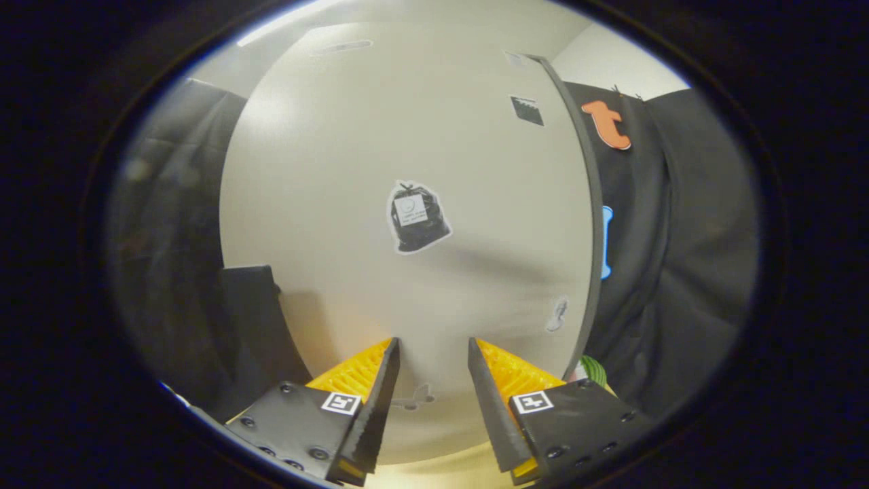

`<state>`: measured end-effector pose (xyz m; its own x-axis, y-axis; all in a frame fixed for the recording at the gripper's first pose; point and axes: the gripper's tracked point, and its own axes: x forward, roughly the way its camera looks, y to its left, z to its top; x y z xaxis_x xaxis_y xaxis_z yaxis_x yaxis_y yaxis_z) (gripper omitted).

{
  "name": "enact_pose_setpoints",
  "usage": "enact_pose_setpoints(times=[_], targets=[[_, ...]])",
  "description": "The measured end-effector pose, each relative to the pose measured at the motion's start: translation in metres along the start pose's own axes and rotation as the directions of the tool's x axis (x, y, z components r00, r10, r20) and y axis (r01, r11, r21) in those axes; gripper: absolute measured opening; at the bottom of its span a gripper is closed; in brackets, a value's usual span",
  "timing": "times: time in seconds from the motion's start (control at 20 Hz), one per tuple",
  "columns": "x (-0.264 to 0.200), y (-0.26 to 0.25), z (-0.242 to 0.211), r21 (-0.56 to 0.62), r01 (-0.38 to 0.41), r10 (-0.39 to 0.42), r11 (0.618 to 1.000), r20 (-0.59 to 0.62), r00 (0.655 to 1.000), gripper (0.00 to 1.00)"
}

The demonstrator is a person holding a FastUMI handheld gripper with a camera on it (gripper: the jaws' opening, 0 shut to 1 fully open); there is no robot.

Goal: Open the shoe cabinet door, grab the shoes and put them into the shoe cabinet, then close the shoe cabinet door.

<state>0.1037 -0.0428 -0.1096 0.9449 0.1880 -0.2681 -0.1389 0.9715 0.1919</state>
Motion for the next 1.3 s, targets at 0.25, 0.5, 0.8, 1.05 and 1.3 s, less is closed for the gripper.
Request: enact_pose_setpoints(times=[0.25, 0.5, 0.8, 1.05, 1.3], targets=[[0.034, 0.008, 0.002, -0.002, -0.002, 0.002, 1.0, -0.003, 1.0, 0.66], [0.05, 0.018, 0.007, -0.023, 0.028, -0.028, 0.999, 0.009, 1.0, 0.66], [0.05, 0.018, 0.006, -0.04, 0.06, -0.059, 0.997, 0.02, 0.998, 0.66], [0.049, 0.017, 0.007, -0.041, 0.072, -0.071, 0.997, 0.032, 0.997, 0.66], [0.048, 0.017, 0.007, -0.051, 0.079, -0.076, 0.996, 0.052, 0.996, 0.66]])
